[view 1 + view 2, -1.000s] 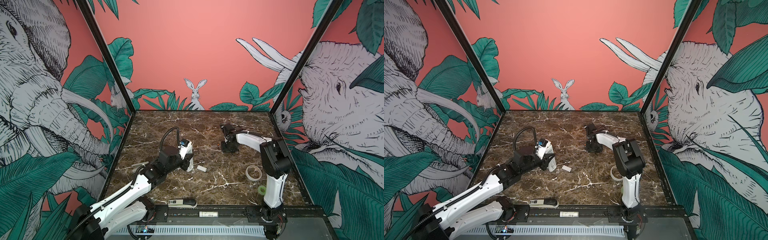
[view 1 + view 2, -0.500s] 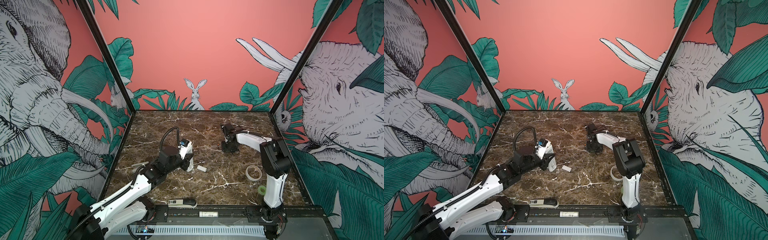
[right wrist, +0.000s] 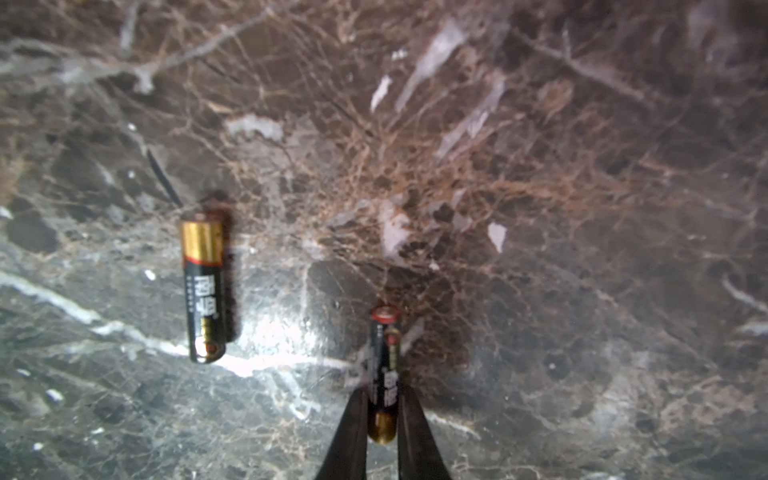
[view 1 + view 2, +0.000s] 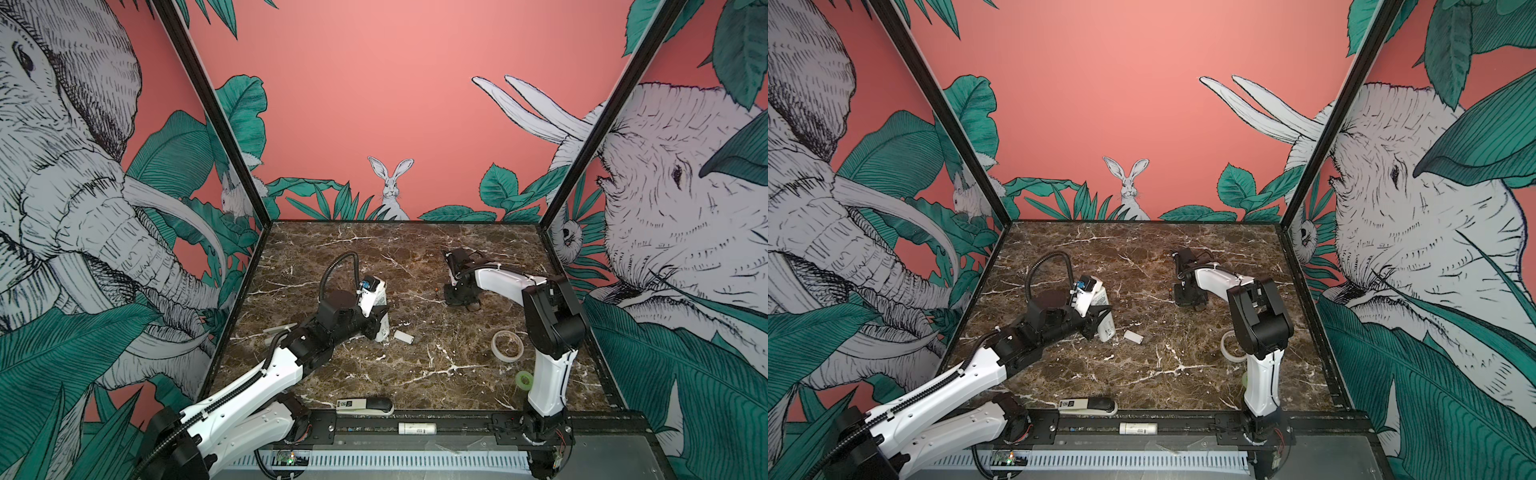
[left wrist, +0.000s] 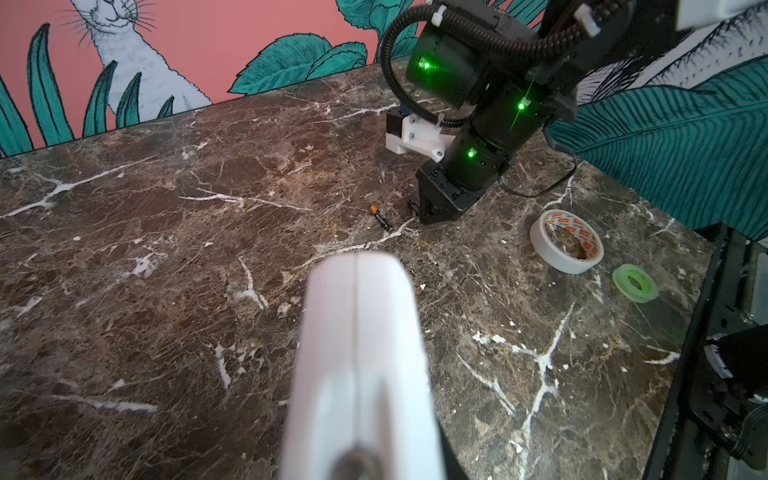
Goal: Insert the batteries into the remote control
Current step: 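Lower the right gripper and grasp one AA battery upright, then lift the battery and carry it toward the remote held by the left gripper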
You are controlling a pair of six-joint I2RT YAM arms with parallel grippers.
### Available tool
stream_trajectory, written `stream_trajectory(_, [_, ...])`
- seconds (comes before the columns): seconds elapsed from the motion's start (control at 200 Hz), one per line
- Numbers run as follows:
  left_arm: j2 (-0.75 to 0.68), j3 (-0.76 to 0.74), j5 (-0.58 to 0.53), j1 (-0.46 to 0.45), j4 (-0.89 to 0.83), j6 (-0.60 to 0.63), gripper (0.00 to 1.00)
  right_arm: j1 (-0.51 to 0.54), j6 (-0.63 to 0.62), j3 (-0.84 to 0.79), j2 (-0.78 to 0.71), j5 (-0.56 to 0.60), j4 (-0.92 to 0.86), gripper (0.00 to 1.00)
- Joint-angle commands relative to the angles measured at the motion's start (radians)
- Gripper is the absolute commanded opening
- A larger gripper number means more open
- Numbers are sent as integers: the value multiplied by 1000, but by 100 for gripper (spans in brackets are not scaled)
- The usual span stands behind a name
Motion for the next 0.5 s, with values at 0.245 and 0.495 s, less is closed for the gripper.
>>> stream_trajectory(0.245, [12,59,26,6,34,-1,0,60,-102,-187,-102,-48,22,12])
stream_trajectory(0.495, [13,56,23,6,31,6,0,179,-149,-348,-248,-112,126,11])
